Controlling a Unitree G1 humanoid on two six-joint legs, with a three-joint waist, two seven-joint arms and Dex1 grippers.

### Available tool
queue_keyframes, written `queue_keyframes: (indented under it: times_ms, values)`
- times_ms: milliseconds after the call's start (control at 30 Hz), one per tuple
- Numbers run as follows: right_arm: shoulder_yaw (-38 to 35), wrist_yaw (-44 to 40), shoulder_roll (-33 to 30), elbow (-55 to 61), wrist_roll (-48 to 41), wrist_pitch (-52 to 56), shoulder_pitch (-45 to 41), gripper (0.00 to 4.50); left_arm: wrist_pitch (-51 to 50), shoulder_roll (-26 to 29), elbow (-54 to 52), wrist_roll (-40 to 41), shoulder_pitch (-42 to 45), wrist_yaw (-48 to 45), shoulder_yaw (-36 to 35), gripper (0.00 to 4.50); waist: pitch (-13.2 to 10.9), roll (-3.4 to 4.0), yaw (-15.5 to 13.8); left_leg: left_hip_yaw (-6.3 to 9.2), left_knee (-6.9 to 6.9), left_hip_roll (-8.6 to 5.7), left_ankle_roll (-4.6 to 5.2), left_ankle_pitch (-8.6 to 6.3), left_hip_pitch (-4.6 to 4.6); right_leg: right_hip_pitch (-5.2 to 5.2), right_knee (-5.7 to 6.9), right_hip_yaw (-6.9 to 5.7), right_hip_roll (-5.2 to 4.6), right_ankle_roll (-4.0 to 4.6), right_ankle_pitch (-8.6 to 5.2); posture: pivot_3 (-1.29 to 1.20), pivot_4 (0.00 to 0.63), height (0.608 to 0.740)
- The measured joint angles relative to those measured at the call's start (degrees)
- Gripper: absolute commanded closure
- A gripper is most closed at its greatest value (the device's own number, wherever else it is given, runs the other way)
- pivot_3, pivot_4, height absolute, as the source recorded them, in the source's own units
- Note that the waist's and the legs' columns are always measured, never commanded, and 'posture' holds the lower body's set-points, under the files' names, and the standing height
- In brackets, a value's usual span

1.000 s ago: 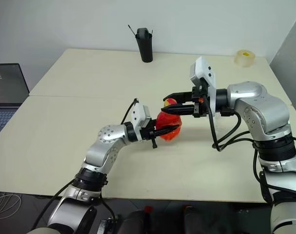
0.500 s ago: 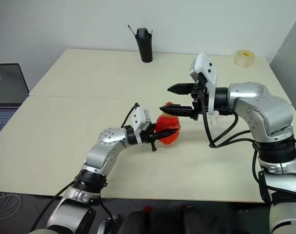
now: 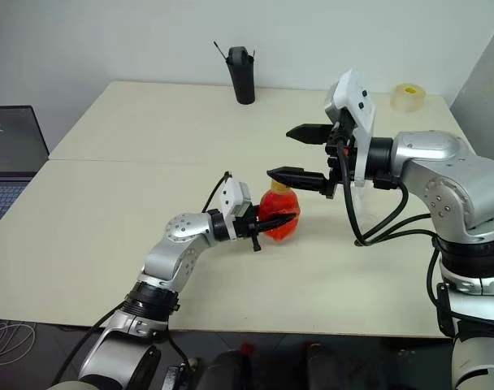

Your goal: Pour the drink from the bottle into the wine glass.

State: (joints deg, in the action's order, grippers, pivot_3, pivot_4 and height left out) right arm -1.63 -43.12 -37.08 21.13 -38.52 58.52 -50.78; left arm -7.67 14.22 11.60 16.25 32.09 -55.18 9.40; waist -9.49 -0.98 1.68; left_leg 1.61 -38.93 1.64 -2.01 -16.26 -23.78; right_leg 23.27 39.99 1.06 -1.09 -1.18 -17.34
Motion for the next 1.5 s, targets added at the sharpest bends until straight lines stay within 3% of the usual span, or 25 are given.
queue_keyframes:
  times_ms: [200,400,567,933,1267,1367,1500]
  values:
    - [-7.6,21.8,11.7,12.1,-2.1,18.3,-0.1,0.0,2.5,-2.4,1.4,0.1,0.4,1.8,-1.4,3.75,0.0,0.01,-0.1,0.02,0.01,-0.01,-0.04,0.02,-0.02,0.01,0.02,0.0,-0.06,0.0,0.0,0.0,0.15,0.74]
    - [-9.8,33.2,21.7,22.4,-3.3,32.4,-1.7,0.0,4.0,-3.4,4.8,0.0,2.2,2.1,-1.7,3.75,0.0,0.02,0.0,0.03,0.02,-0.06,-0.02,0.01,-0.03,0.03,0.01,-0.03,0.02,0.0,0.0,0.0,0.15,0.74]
    - [-9.7,42.6,25.3,25.5,-2.7,33.5,2.6,0.0,4.8,-3.5,7.4,0.0,3.1,1.8,-2.2,3.75,0.0,0.01,0.0,0.01,0.02,-0.09,-0.02,0.01,-0.03,0.04,0.02,-0.01,0.03,-0.01,0.0,0.0,0.15,0.74]
    - [-7.0,58.7,35.8,25.6,-1.7,33.5,3.1,0.0,6.8,-4.2,9.6,-0.6,4.7,0.6,-2.2,3.75,0.0,0.04,0.2,0.02,0.04,-0.08,-0.02,0.02,-0.02,0.04,0.03,-0.01,0.06,-0.01,0.0,0.0,0.15,0.74]
    - [-6.1,64.8,36.3,24.7,-2.9,33.5,4.4,0.0,6.8,-4.2,9.7,-0.7,4.7,0.7,-2.3,3.75,0.0,0.04,0.2,0.02,0.05,-0.08,-0.01,0.01,-0.02,0.04,0.01,-0.02,0.06,-0.01,-0.01,0.0,0.15,0.74]
    - [-6.2,65.4,36.2,24.3,-3.4,33.5,4.5,0.59,6.8,-4.2,9.7,-0.7,4.7,0.7,-2.3,3.75,0.0,0.04,0.2,0.02,0.06,-0.08,0.0,0.01,-0.02,0.04,0.01,-0.02,0.07,-0.01,-0.01,0.0,0.15,0.74]
    - [-6.1,66.0,36.6,23.7,-4.0,33.5,4.5,2.0,6.8,-4.1,9.7,-0.7,4.7,0.7,-2.3,3.75,0.0,0.04,0.2,0.02,0.06,-0.08,0.0,0.01,-0.03,0.04,0.01,-0.02,0.07,-0.01,-0.01,0.0,0.15,0.74]
